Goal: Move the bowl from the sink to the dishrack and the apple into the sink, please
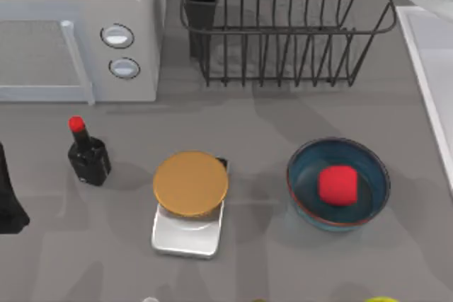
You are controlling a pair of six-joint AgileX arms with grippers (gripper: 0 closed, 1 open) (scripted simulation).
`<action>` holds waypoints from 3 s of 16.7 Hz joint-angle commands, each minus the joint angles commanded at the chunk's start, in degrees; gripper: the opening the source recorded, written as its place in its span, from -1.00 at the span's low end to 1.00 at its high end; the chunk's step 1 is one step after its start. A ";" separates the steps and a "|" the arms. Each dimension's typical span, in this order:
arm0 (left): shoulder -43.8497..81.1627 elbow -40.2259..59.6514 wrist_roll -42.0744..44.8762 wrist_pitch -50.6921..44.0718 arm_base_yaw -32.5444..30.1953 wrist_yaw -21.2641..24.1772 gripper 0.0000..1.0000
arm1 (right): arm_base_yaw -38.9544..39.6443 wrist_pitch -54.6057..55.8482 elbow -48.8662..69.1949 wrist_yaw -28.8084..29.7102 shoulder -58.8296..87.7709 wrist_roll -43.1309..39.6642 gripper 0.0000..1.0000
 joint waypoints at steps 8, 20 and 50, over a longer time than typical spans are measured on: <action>0.00 0.00 0.00 0.00 0.00 0.00 1.00 | -1.16 3.90 -1.56 -1.00 2.81 0.01 -1.00; 0.00 0.00 0.00 0.00 0.00 0.00 1.00 | -9.23 40.15 -18.20 -8.88 21.56 -0.27 -1.00; 0.00 0.00 0.00 0.00 0.00 0.00 1.00 | -10.39 39.65 -21.26 -11.02 18.79 -0.17 1.00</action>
